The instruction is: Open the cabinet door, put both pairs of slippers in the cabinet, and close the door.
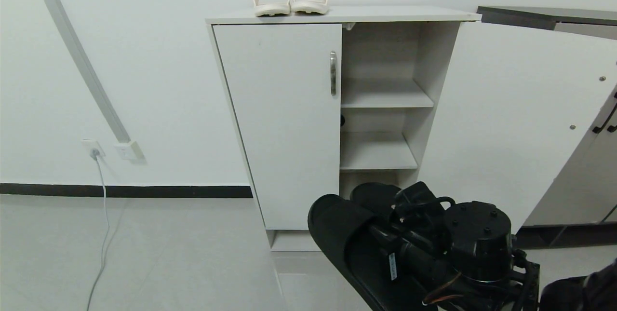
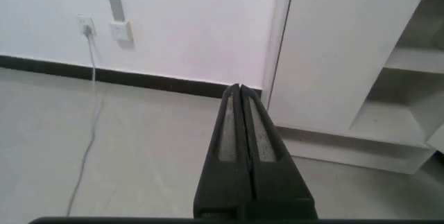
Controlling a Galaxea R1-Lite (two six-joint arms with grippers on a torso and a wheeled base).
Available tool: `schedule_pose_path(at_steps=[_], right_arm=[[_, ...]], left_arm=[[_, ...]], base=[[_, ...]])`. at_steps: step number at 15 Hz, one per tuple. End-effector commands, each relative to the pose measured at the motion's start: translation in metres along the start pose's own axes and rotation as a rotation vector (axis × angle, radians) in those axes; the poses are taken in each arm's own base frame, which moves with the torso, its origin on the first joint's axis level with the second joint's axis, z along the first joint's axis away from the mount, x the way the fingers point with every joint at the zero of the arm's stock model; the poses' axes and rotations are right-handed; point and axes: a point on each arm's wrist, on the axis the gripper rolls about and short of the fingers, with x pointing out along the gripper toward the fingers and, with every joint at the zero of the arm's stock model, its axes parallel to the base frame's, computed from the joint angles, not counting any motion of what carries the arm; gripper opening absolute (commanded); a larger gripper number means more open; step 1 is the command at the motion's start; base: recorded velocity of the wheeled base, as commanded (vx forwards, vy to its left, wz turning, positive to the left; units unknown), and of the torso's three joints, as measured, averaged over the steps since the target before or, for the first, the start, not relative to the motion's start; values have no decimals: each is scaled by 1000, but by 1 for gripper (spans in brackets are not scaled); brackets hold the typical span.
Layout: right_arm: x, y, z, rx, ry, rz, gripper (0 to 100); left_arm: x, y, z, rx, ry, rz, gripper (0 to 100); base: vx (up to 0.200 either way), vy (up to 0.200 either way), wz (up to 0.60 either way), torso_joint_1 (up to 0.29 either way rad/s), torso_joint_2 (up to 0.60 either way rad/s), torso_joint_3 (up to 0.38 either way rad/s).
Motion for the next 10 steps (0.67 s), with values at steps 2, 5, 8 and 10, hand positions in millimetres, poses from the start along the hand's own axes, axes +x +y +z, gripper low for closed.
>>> schedule_pose_path(at_steps=[2,5,8,10], right_arm=[[7,1,-4,-3,15,-3,0],[9,1,-6,-4,18,-27,0],[33,5,0,5,-25,-172,0],[59,10,2,37,-64,-309,0]], left_arm=[[-2,-1,-2,55,-18,-68,0],[-3,-5,-5,70,7,-242,0],[-3,-5,-5,32,9,-230,0],[-3,-5,-5,29,10,-225,0]], base=[[0,0,0,0,0,0],[0,0,0,0,0,0],[0,0,0,0,0,0],[0,0,0,0,0,0]])
